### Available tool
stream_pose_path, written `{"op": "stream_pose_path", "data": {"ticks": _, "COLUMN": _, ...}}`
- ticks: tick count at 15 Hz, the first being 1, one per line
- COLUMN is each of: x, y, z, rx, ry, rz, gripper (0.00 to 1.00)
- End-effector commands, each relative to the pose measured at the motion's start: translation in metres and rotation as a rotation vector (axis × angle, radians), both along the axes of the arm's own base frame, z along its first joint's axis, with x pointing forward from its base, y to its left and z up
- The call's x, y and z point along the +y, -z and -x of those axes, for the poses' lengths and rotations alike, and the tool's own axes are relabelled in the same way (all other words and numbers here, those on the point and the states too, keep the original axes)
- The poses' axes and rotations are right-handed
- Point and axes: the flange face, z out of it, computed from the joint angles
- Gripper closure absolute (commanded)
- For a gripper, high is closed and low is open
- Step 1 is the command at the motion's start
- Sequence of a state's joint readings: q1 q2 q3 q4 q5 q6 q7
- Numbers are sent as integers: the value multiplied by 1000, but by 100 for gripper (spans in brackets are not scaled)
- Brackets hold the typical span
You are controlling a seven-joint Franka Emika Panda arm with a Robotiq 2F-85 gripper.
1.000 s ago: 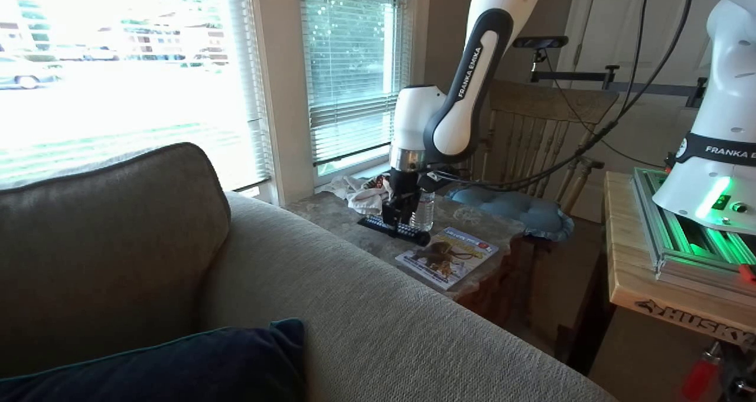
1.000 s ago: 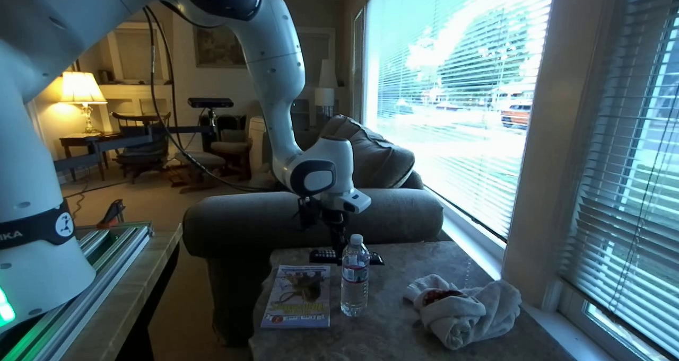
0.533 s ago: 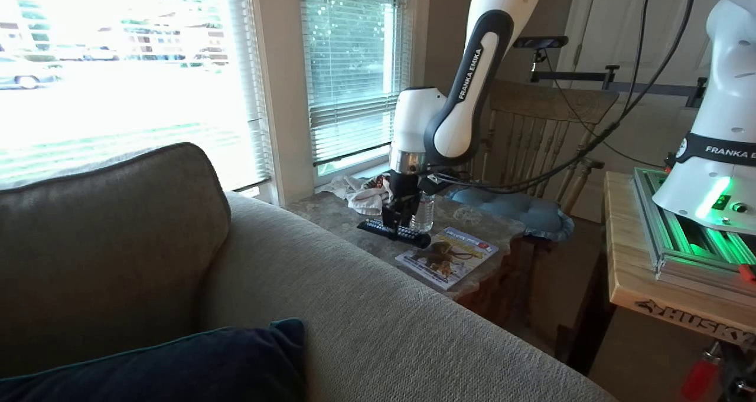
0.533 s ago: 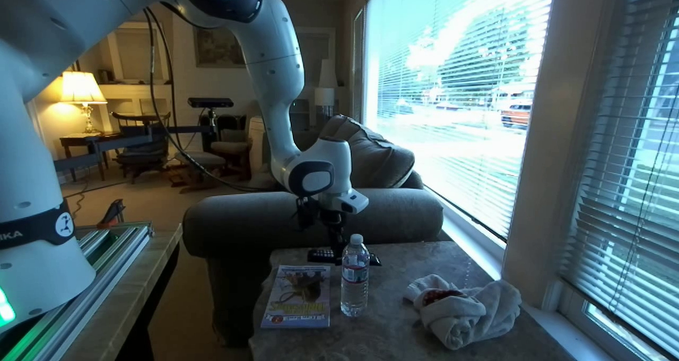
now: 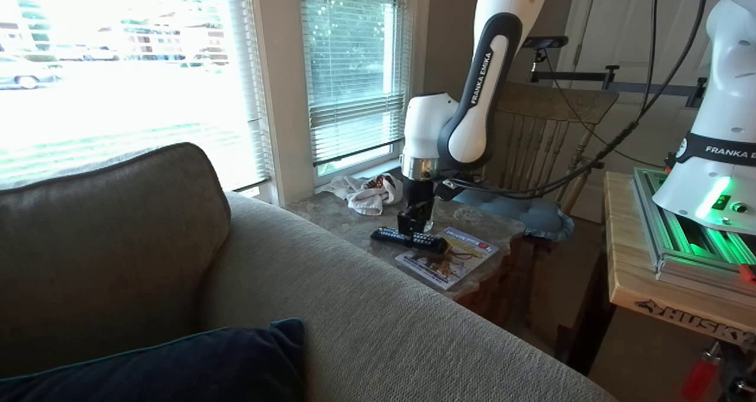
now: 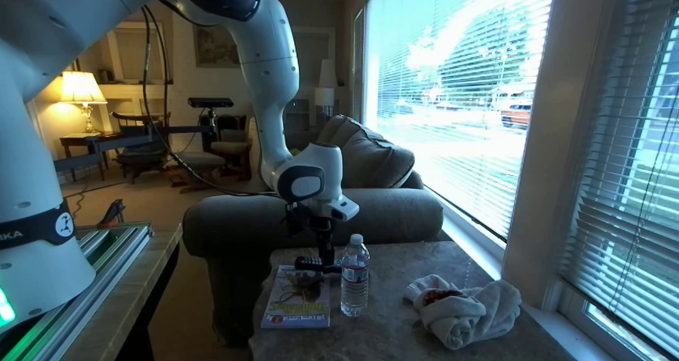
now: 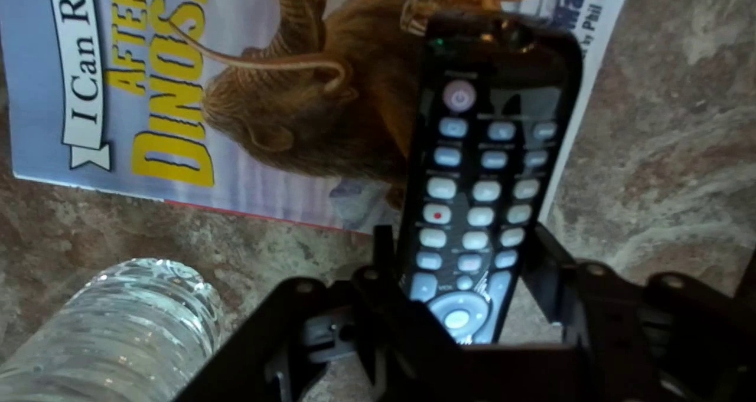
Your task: Move the remote to the right slightly, then press one button
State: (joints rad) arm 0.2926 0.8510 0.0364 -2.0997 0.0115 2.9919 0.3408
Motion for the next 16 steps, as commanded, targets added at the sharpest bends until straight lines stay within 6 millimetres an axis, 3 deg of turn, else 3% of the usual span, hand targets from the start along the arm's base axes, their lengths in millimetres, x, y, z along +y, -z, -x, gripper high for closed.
{"op": "stream_pose_path", "data": {"ticks": 1, "x": -7, "y": 4, "z": 5, "rx": 4, "ry": 9, "rz": 18, "gripper": 69}}
{"op": "stream_pose_path", "data": {"ticks": 4, "x": -14, "y": 9, "z": 4, "rx": 31, "ry": 21, "rz": 57, "gripper": 69}}
{"op": "stream_pose_path", "data": {"ticks": 5, "x": -16, "y": 10, "z": 5, "rx": 41, "ry": 20, "rz": 70, "gripper": 19}}
{"op": "stream_pose_path", "data": {"ticks": 6, "x": -17, "y": 11, "z": 6, "rx": 46, "ry": 19, "rz": 75, "gripper": 18}}
{"op": "stream_pose_path", "data": {"ticks": 9, "x": -16, "y": 9, "z": 9, "rx": 63, "ry": 13, "rz": 80, "gripper": 0}}
{"op": "stream_pose_path", "data": {"ticks": 12, "x": -11, "y": 1, "z": 11, "rx": 55, "ry": 3, "rz": 72, "gripper": 0}}
{"op": "stream_pose_path", "data": {"ticks": 13, "x": -10, "y": -1, "z": 11, "rx": 45, "ry": -1, "rz": 69, "gripper": 25}}
{"op": "stream_pose_path", "data": {"ticks": 15, "x": -7, "y": -5, "z": 10, "rx": 31, "ry": -9, "rz": 71, "gripper": 29}}
{"op": "stream_pose_path", "data": {"ticks": 16, "x": -6, "y": -7, "z": 10, "rx": 23, "ry": -13, "rz": 71, "gripper": 37}}
